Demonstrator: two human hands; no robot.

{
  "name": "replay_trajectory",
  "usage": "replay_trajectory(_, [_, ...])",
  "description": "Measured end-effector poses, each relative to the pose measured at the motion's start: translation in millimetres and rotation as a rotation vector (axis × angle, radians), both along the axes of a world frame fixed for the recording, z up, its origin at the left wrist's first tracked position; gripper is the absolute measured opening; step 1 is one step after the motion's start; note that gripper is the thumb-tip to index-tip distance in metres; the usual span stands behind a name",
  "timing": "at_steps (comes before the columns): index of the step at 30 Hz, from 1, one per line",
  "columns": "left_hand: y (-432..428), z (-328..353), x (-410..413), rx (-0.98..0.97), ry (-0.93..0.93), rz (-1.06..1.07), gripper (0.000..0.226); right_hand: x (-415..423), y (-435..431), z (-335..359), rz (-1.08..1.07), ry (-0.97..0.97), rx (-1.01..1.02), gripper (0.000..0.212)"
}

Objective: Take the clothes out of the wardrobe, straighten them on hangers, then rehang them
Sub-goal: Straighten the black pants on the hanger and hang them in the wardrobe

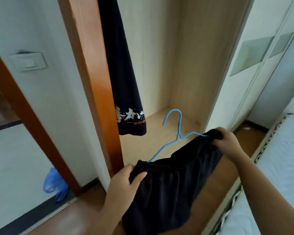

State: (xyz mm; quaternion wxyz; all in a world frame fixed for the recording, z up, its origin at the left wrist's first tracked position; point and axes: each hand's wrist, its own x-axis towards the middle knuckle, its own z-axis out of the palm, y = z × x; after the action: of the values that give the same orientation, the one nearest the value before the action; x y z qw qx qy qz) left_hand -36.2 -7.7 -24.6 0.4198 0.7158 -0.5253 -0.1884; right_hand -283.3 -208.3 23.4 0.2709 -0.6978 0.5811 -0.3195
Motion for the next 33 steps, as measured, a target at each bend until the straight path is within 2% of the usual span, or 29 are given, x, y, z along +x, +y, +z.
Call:
replay_trajectory(3, [-31.4, 2.7, 2.6, -0.039, -0.006, 0.002, 0.014, -1.3, -24.7, 2.9, -0.086, -0.022, -0.032, 0.025])
replay_trajectory(5, [-50.6, 5.1, 8.3, -0.106, -0.039, 0.004, 0.031, -2.4, -34.5, 4.3, -0.128, -0.031, -0.056, 0.026])
replay_trajectory(7, [-68.6, 10.2, 12.2, -0.153, -0.062, -0.002, 0.040, -5.7, -39.4, 6.6, -0.179, -0.044, -0.069, 0.026])
replay_trajectory(14, [-109.7, 10.2, 3.9, -0.335, -0.163, -0.050, 0.043, -24.8, -25.5, 13.3, -0.402, -0.033, -0.132, 0.026])
replay_trajectory(21, [-141.8, -1.8, -16.7, -0.374, -0.202, -0.018, 0.036, -42.0, -35.2, 20.7, -0.477, 0.089, -0.166, 0.027])
replay_trajectory(24, [-165.4, 0.3, -16.3, -0.392, -0.217, 0.004, 0.039, -40.8, -54.6, 27.2, -0.456, 0.098, -0.197, 0.029])
replay_trajectory(29, [-225.8, 27.5, -10.3, -0.543, -0.298, 0.077, 0.062, -51.2, -108.6, 54.4, -0.283, 0.011, -0.196, 0.019])
replay_trajectory(33, [-288.0, 66.5, -10.2, -0.667, -0.419, 0.150, 0.053, -68.2, -165.9, 93.5, -0.097, -0.006, -0.236, 0.026])
